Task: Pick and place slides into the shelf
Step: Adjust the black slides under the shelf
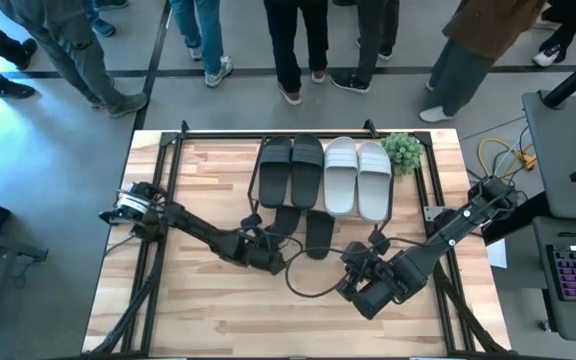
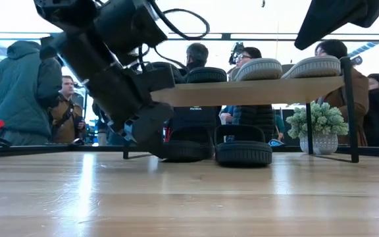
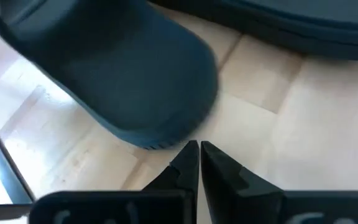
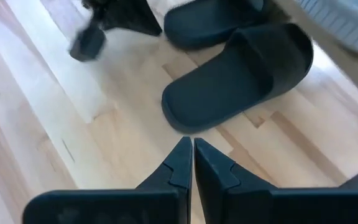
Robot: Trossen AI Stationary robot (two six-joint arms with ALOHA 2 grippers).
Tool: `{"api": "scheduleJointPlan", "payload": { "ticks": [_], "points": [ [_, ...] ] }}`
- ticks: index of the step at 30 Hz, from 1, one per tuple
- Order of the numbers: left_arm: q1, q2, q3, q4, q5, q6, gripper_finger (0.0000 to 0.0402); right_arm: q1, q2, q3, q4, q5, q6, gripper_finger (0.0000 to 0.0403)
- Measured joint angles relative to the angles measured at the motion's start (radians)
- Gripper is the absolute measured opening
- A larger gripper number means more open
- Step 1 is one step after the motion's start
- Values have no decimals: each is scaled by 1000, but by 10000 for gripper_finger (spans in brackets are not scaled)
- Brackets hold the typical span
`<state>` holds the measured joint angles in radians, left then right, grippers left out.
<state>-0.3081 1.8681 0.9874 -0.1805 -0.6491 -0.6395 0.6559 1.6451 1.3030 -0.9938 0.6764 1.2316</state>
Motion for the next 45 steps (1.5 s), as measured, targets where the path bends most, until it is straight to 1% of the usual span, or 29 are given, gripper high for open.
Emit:
{"api": "scheduleJointPlan", "payload": {
  "ticks": [3, 6, 9, 12, 16, 19, 24, 28, 32, 39, 45],
  "points": [
    [-39, -21, 12, -32, 5, -9, 2, 0, 0, -9, 4, -41, 9, 9],
    [-82, -49, 34, -123, -14, -35, 2, -3, 0, -36, 32, -96, 37, 9],
    [-129, -86, 38, -249, -27, -147, 2, -15, 0, -93, 134, -144, 77, 9],
    [-195, -130, 29, -351, -34, -296, 2, -43, 0, -169, 303, -196, 100, 9],
    [-276, -178, 20, -388, -36, -419, 2, -90, 10, -260, 518, -239, 79, 9],
    [-318, -202, 21, -400, -38, -478, 2, -122, 36, -292, 581, -289, 67, 9],
    [-356, -208, 20, -432, -43, -548, 2, -156, 111, -303, 684, -344, 13, 9],
    [-368, -206, 21, -438, -43, -559, 2, -176, 162, -280, 683, -324, -38, 9],
    [-369, -206, 21, -440, -46, -560, 2, -205, 188, -264, 670, -308, -65, 9],
    [-369, -207, 21, -438, -67, -560, 2, -263, 183, -277, 660, -229, -100, 9],
    [-369, -207, 21, -439, -87, -559, 2, -319, 188, -278, 688, -220, -183, 9]
  ]
}}
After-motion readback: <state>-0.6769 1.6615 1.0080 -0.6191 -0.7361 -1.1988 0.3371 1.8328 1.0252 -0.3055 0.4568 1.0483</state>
